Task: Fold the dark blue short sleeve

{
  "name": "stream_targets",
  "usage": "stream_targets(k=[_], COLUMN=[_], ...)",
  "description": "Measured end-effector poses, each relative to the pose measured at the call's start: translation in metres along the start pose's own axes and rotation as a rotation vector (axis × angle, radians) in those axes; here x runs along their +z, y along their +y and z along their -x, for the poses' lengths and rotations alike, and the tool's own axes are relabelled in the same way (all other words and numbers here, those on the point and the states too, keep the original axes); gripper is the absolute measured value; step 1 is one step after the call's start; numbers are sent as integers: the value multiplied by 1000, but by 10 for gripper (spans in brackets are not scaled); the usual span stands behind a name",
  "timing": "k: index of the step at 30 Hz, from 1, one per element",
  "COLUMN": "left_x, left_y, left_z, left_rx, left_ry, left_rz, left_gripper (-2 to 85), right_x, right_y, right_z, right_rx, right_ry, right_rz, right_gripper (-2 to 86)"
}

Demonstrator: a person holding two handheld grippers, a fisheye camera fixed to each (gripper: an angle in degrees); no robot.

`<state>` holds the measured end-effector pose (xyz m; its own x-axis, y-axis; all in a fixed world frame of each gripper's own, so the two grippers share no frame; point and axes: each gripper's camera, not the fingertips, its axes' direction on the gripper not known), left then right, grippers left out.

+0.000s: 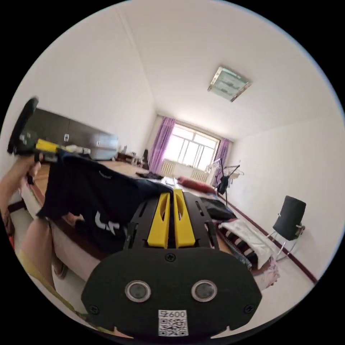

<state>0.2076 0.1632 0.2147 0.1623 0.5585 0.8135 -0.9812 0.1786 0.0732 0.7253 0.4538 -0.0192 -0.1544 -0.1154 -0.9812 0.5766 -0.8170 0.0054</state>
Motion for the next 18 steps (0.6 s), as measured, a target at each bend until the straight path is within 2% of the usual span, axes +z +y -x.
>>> stream_targets(k=[2, 3, 7, 12, 14, 18], left_x=[-40, -70, -172, -277, -308, -347], left_y=[-10, -18, -54, -99, -117, -161], left_z=[-6, -9, -16, -19, -20, -44], left_rx=[4, 3, 11, 58, 62, 180], left_ry=[-26, -49, -192, -285, -289, -442], left_rz=[-113, -188, -379, -512, -571, -670], left_gripper=[1, 2, 2, 1, 2, 2], right_x=[-54, -66, -140, -202, -226, -253], right_y=[-50, -61, -138, -249, -299, -357], right_z=[-35, -41, -54, -84, -89, -94], right_rx=[71, 73, -77, -292, -407, -487], right_ry=[-103, -123, -146, -293, -273, -204], right_rz=[-194, -230, -412, -388, -405, -465], right_gripper=[-8, -8, -8, -8, -8, -8])
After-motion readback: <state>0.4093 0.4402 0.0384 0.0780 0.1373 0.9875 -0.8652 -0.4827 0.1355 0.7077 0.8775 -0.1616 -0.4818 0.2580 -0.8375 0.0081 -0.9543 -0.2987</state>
